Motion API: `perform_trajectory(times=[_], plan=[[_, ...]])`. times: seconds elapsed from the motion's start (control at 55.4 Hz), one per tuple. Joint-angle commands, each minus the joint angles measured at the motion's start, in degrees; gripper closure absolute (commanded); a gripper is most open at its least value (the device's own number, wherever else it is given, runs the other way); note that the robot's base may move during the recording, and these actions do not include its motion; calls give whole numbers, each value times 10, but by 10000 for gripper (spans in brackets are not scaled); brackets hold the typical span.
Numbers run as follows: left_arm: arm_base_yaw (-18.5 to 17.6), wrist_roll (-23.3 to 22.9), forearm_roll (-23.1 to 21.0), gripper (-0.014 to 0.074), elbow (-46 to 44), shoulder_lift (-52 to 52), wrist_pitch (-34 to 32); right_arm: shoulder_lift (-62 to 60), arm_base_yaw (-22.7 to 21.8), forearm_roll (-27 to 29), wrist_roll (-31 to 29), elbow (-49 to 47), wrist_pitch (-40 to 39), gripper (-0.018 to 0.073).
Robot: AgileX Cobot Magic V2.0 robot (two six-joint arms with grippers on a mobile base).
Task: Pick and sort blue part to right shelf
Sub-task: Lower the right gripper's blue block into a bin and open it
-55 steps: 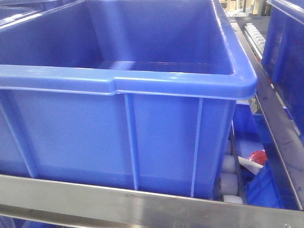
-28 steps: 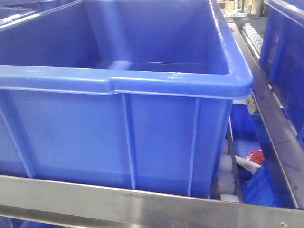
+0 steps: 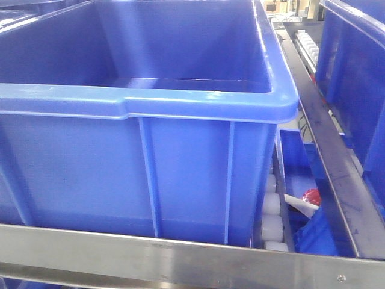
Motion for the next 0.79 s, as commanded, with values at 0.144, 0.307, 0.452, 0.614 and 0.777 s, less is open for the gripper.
perform_trajectory(times=[0.144, 0.307, 0.452, 0.614, 0.777], plan=[[-4, -6, 4, 472, -19, 7, -46, -120, -3, 77, -79, 37, -52, 501], [-4, -6, 4, 472, -19, 7, -46, -138, -3, 84, -80, 48, -42, 501], [-4, -6, 4, 472, -19, 7, -42, -139, -3, 84, -80, 48, -57, 501], [-4, -6, 4, 472, -19, 7, -42, -139, -3, 84, -80, 48, -56, 501], [-4, -6, 4, 472, -19, 7, -42, -139, -3, 84, -80, 48, -57, 501]])
